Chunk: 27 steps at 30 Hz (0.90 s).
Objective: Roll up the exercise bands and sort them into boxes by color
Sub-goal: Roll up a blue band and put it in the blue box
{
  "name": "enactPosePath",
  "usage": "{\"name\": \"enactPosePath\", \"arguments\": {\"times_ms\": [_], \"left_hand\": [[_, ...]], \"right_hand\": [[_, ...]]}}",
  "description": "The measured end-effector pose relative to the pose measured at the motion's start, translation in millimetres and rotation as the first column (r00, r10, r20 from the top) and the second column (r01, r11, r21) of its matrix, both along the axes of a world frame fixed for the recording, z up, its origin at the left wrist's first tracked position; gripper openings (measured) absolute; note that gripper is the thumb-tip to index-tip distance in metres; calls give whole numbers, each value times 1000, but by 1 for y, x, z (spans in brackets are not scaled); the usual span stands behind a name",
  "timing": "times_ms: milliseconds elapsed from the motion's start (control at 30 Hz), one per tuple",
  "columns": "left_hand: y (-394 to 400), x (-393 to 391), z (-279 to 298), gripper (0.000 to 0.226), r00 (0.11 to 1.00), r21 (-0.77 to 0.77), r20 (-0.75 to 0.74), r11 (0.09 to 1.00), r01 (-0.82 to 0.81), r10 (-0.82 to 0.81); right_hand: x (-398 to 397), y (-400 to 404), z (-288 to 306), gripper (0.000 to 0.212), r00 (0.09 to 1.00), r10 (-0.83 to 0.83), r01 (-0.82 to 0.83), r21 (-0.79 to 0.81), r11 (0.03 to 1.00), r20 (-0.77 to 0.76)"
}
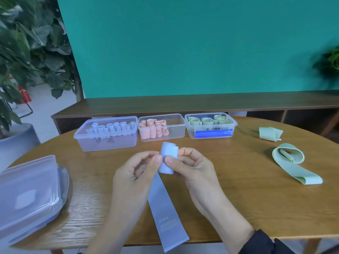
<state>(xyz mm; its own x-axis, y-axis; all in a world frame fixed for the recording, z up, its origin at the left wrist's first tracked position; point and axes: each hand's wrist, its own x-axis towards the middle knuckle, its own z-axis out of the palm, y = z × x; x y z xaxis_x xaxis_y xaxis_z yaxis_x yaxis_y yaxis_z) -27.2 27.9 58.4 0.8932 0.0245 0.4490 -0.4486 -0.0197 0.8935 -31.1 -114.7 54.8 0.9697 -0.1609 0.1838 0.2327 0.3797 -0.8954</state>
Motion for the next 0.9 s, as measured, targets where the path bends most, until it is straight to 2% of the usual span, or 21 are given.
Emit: {"name": "enactPosePath", "arguments": {"times_ms": [133, 300, 433, 533, 633, 800, 900], "left_hand": [[1, 2, -5, 28, 998, -47, -52, 998, 45, -48], [0, 4, -9, 34, 987, -165, -122, 983, 80, -100], [-1, 6, -12, 20, 980, -223, -165, 972, 74, -112], [-1, 8, -15, 19, 978, -228, -186, 973, 46, -90], [0, 11, -17, 24, 969, -250, -219, 967, 59, -116], [3, 15, -19, 29, 932, -306, -254, 936, 175, -258], [7, 17, -16, 34, 917, -367, -248, 906, 211, -314]], "right_hand": [[1, 2, -3, 38, 1000, 19, -20, 16, 1000, 19], [2, 8, -9, 26, 999, -23, 27, -81, 996, 46], [2, 9, -11, 18, 990, -131, 141, -257, 956, 58], [3, 8, -13, 17, 983, -157, 184, -397, 899, 98], [3, 8, -12, 17, 983, -153, 183, -427, 885, 104], [7, 7, -16, 35, 976, -214, 214, -436, 874, 49], [9, 6, -16, 56, 989, -145, 114, -454, 884, -34]]}}
